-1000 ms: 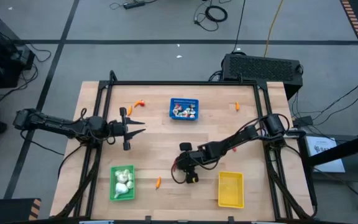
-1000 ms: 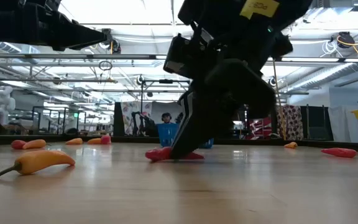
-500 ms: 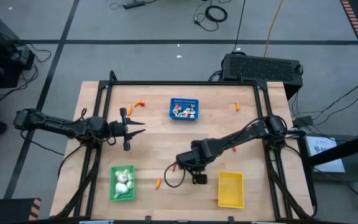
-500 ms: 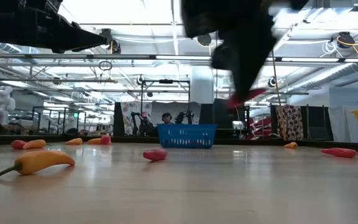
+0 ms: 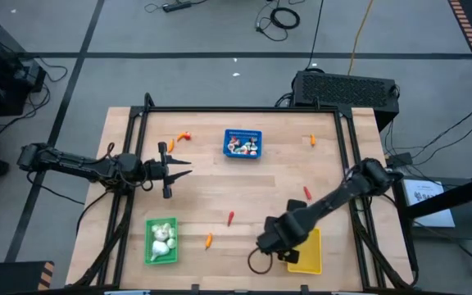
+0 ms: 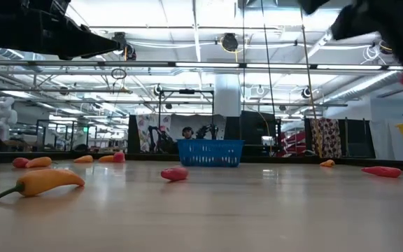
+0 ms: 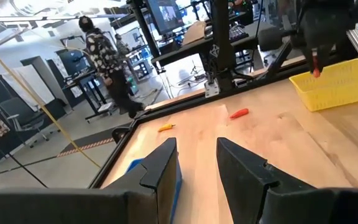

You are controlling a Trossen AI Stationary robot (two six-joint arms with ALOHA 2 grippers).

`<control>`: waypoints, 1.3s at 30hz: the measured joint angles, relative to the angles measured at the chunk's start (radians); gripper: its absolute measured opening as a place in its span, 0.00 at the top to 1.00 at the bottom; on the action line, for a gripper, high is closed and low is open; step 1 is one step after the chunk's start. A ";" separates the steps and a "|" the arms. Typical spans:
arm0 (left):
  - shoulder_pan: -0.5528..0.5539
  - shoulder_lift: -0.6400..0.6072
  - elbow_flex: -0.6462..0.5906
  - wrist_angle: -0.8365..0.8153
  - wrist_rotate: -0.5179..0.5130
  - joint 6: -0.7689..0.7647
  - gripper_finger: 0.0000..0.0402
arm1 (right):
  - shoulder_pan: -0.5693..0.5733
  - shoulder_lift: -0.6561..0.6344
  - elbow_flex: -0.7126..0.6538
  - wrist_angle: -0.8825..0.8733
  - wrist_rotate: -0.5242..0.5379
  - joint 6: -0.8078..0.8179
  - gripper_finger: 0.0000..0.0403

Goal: Sort produce into baskets
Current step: Put the orange chili pepper into the yellow bin, then put the yellow chili pepper into the yellow bin

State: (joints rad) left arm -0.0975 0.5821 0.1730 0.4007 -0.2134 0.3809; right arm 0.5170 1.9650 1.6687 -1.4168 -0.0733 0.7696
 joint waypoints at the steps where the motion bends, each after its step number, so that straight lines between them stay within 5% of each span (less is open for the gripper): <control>1: 0.000 0.000 0.000 0.000 0.000 -0.001 0.69 | 0.015 -0.006 0.000 -0.001 0.000 0.032 0.94; 8: 0.000 0.000 0.000 0.001 0.000 -0.033 0.69 | 0.130 -0.021 -0.002 -0.008 0.103 0.201 0.94; 18: 0.000 0.000 0.000 0.016 -0.004 -0.112 0.69 | 0.239 -0.016 -0.095 0.051 0.117 0.378 0.92; 31: 0.000 0.000 0.000 0.011 -0.004 -0.167 0.69 | 0.199 -0.030 -0.137 0.073 0.094 0.315 0.66; 39: 0.000 0.006 0.000 0.009 -0.004 -0.167 0.69 | 0.118 -0.132 -0.138 -0.009 0.140 0.318 0.62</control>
State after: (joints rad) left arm -0.0975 0.5879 0.1734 0.4094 -0.2176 0.2142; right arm 0.6354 1.8331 1.5311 -1.4262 0.0664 1.0872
